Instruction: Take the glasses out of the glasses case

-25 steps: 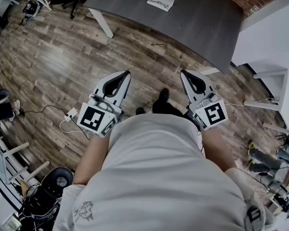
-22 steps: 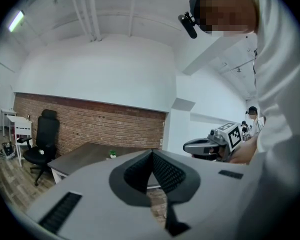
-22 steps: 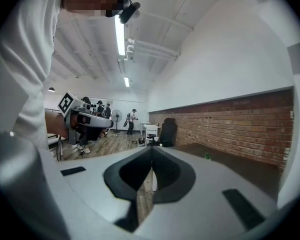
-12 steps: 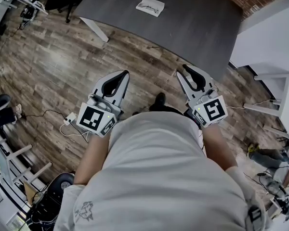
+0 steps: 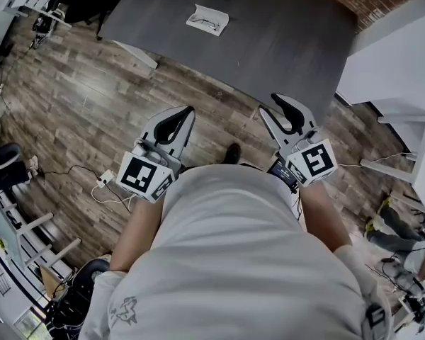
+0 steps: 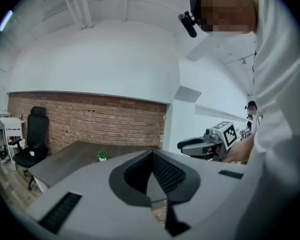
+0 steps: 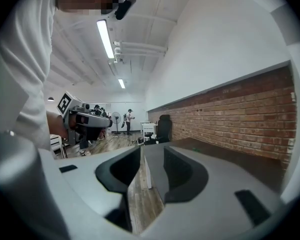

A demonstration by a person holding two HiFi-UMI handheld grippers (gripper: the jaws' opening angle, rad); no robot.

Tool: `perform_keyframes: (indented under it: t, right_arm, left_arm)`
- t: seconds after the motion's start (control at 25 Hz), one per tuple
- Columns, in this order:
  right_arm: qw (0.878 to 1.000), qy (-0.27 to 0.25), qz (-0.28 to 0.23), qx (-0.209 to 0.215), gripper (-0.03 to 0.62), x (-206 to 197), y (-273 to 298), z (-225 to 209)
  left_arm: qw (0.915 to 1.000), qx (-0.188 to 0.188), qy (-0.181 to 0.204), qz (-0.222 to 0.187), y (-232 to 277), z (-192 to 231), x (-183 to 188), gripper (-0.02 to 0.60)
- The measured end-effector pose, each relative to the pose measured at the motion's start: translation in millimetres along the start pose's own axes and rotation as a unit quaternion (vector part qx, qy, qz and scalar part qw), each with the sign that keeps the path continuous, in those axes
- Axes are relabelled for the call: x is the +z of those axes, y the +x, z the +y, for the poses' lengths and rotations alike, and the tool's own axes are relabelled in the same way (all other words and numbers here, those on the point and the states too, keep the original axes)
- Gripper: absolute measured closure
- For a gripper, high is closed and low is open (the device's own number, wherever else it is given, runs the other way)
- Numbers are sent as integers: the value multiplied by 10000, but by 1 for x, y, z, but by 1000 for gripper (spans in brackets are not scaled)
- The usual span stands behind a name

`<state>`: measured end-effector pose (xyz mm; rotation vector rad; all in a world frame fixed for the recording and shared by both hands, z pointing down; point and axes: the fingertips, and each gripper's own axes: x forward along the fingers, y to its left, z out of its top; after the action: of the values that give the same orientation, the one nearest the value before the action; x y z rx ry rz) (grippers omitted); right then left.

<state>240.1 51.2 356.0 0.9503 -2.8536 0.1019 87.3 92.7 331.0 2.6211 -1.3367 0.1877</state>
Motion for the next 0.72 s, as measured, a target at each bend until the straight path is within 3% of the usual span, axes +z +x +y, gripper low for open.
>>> perform_keyframes:
  t: [0.4,0.72]
  right_arm:
    - [9999,153,28,-60,439,-7,1,-31]
    - [9991,230,88,-354,437,-11,8,-42]
  left_arm:
    - [9999,-52,-12,103,34,7,4,571]
    - [9995,-306,-27,76,57,27,8,571]
